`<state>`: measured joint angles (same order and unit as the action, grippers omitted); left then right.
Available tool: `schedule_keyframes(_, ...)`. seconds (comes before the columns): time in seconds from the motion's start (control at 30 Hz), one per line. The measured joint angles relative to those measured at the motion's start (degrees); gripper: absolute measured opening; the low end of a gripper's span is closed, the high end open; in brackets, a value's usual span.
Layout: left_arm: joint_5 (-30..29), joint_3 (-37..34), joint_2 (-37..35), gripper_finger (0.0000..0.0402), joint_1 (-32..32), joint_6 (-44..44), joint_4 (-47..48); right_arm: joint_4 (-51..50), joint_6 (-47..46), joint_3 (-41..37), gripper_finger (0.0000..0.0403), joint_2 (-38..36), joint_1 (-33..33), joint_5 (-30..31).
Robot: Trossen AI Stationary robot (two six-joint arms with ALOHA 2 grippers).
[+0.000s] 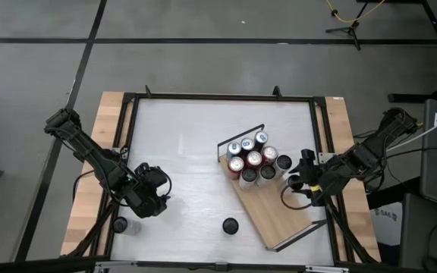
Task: Place canned beverage on shelf
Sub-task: Put the white pink soda can on the shelf aligned with the other white pink soda cans
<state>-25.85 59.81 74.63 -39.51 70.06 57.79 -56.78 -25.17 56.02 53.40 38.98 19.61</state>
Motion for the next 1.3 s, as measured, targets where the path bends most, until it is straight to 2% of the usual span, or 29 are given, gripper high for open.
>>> schedule_keyframes(0.37,-1.44,0.00,0.00,0.0332,0.00,0.04,-1.46,-0.26,2.49,7.18,0.0296,-0.21,0.00,3.57)
schedule_keyframes(0.6,-7.95,0.00,0.00,0.0332,0.00,0.07,-6.64,1.08,3.15,10.67,0.0296,-0.21,0.00,3.94)
schedule_keyframes(0.93,-20.09,0.00,0.00,0.0332,0.93,0.03,-13.36,14.45,3.17,11.16,0.0296,-0.04,0.00,3.90)
schedule_keyframes(1.3,-20.57,0.02,0.00,0.0332,4.83,-0.19,-18.27,28.43,3.08,11.16,0.0296,1.37,0.00,1.80)
